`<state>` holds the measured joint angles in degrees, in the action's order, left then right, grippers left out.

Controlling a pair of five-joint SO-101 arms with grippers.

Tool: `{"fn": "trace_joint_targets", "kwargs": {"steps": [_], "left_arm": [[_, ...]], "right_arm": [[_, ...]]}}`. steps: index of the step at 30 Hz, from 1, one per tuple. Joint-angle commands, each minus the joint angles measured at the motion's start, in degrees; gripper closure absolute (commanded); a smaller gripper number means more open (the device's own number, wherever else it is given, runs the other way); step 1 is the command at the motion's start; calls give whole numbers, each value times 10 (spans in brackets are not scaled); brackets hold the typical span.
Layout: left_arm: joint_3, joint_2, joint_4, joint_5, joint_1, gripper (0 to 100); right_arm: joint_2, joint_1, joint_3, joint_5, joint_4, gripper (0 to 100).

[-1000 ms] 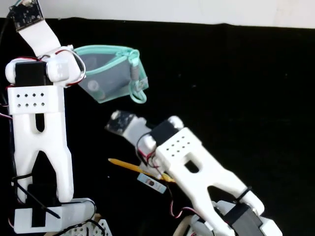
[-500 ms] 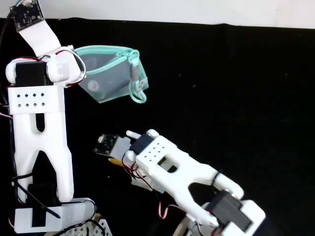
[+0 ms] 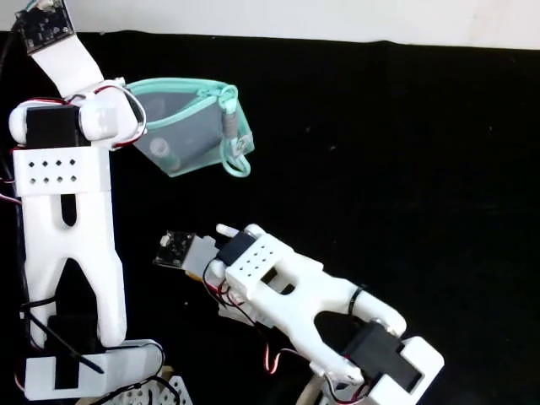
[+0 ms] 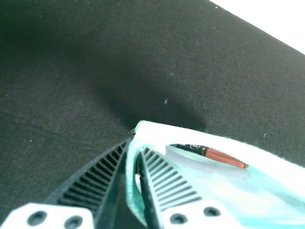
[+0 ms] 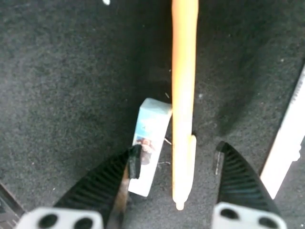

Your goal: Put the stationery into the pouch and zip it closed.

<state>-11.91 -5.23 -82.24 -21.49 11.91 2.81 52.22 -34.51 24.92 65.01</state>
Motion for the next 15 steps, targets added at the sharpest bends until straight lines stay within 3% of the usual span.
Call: {"fn": "trace_joint_targets", "kwargs": {"steps": [1, 10, 15], "left_arm": [[8, 7, 5, 0, 5, 993], [8, 7, 5, 0, 6, 993], [8, 7, 5, 0, 6, 993]], "right_arm": [[29, 5, -2, 6, -29, 743], [26, -7, 67, 4, 30, 743], [26, -8, 112, -84, 46, 743]]}}
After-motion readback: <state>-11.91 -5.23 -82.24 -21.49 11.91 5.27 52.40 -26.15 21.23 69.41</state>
